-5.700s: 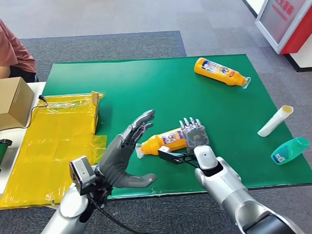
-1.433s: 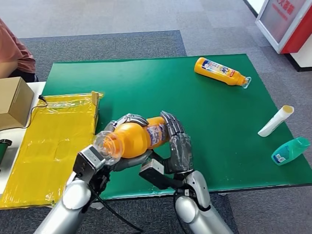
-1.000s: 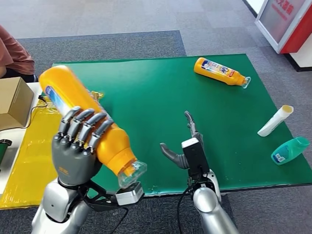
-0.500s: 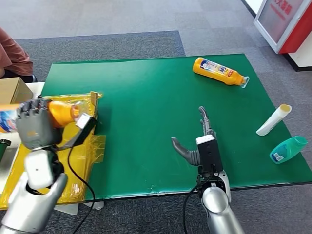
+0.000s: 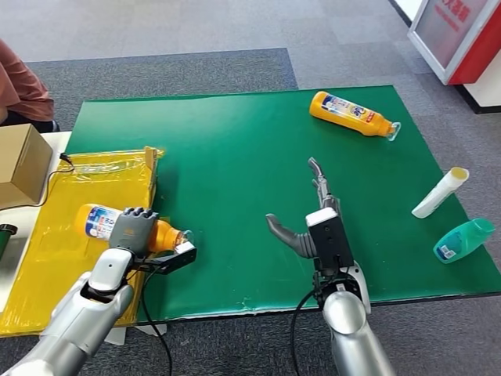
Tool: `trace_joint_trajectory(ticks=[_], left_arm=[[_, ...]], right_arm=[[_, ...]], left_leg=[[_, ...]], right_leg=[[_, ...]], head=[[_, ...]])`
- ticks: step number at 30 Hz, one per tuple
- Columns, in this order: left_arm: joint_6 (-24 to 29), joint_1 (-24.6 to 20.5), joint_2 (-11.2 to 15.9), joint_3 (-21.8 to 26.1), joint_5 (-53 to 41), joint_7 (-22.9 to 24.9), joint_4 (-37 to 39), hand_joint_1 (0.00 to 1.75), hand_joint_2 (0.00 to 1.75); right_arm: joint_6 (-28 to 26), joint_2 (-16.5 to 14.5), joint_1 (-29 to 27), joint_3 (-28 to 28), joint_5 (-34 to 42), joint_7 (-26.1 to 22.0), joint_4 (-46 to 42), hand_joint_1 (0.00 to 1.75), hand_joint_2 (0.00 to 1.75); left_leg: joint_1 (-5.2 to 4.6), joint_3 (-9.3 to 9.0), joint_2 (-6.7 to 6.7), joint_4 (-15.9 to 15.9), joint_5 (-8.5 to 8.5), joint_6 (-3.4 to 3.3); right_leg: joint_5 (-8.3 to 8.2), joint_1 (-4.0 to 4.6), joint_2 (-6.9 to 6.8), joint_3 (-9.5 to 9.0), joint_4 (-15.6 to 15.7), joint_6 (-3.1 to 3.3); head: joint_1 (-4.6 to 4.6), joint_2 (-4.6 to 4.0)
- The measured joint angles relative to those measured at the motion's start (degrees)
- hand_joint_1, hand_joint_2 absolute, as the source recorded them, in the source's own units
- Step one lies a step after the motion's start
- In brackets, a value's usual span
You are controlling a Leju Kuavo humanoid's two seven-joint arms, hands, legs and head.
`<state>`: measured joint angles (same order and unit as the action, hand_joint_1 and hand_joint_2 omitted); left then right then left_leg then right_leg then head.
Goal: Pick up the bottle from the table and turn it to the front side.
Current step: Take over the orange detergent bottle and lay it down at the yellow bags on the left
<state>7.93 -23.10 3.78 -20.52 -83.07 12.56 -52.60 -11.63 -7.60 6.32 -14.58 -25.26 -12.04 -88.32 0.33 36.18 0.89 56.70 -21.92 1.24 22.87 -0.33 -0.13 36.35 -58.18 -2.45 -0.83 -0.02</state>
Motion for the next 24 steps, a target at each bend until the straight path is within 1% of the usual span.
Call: trace_joint_trajectory(ticks=[5, 6, 9, 10, 14, 17, 20, 22, 24], left_arm=[[-0.03, -2.77, -1.47, 1.04, 0.52, -0.21, 5.6, 1.75, 1.75], [-0.02, -3.23, -1.7, 1.17, 0.75, -0.26, 6.49, 1.63, 1.75], [0.57, -4.27, -2.26, 1.59, 1.62, -0.65, 8.64, 0.32, 1.75], [1.0, -4.49, -2.41, 1.82, 1.92, -0.84, 9.26, 0.0, 1.75], [3.0, -4.74, -2.9, 2.86, 3.96, -1.99, 10.74, 0.0, 1.75], [3.91, -4.4, -3.2, 4.0, 7.23, -4.12, 10.85, 0.0, 1.75], [3.4, -3.04, -3.67, 5.9, 15.72, -9.3, 9.43, 0.0, 1.75], [2.44, -1.45, -3.9, 7.21, 22.89, -13.07, 6.71, 0.0, 1.75], [1.68, 0.44, -3.89, 8.05, 28.57, -15.13, 3.04, 0.0, 1.75]], right_arm=[[0.09, -0.11, 0.69, -0.16, -0.02, 0.0, 0.23, 0.0, 1.75], [0.09, -0.14, 0.74, -0.2, -0.03, 0.0, 0.26, 0.0, 1.75], [0.09, -0.18, 0.82, -0.41, -0.03, 0.0, 0.3, 0.0, 1.75], [0.09, -0.18, 0.84, -0.53, -0.03, 0.0, 0.31, 0.0, 1.75], [0.11, -0.18, 0.84, -1.02, -0.03, 0.0, 0.33, 0.0, 1.75], [0.09, -0.16, 0.76, -1.27, -0.03, 0.0, 0.32, 0.0, 1.75], [-0.26, -0.16, 0.54, -1.42, -0.02, -0.01, 0.32, 0.0, 1.75], [-0.85, -0.13, 0.21, -1.46, 0.03, -0.05, 0.33, 0.0, 1.75], [-1.37, -0.05, -0.27, -1.46, 0.09, -0.14, 0.32, 0.0, 1.75]], left_leg=[[0.0, -0.05, -0.09, -0.01, 0.0, -0.05], [0.0, -0.07, -0.11, -0.01, -0.01, -0.06], [-0.01, -0.17, -0.16, -0.01, -0.01, -0.07], [-0.01, -0.22, -0.16, -0.01, 0.0, -0.07], [-0.01, -0.31, -0.16, -0.02, 0.03, -0.07], [0.0, -0.32, -0.16, -0.02, 0.06, -0.09], [-0.01, -0.32, -0.16, -0.01, 0.07, -0.11], [-0.01, -0.31, -0.16, -0.01, 0.05, -0.12], [-0.01, -0.3, -0.16, -0.01, 0.02, -0.12]], right_leg=[[0.05, -0.01, -0.07, -0.16, 0.0, -0.07], [0.06, -0.01, -0.08, -0.2, 0.0, -0.08], [0.07, -0.02, -0.12, -0.34, 0.0, -0.09], [0.06, -0.02, -0.12, -0.38, 0.0, -0.09], [0.03, -0.01, -0.12, -0.46, 0.0, -0.08], [0.02, -0.01, -0.12, -0.47, 0.0, -0.09], [0.02, -0.01, -0.12, -0.47, 0.0, -0.1], [0.04, -0.02, -0.12, -0.46, 0.0, -0.12], [0.06, -0.02, -0.12, -0.43, 0.0, -0.14]], head=[[-0.01, 0.0], [-0.01, 0.0], [-0.02, 0.0], [-0.02, 0.0], [0.0, 0.0], [0.0, 0.0], [-0.01, 0.0], [-0.01, 0.0], [-0.01, 0.0]])
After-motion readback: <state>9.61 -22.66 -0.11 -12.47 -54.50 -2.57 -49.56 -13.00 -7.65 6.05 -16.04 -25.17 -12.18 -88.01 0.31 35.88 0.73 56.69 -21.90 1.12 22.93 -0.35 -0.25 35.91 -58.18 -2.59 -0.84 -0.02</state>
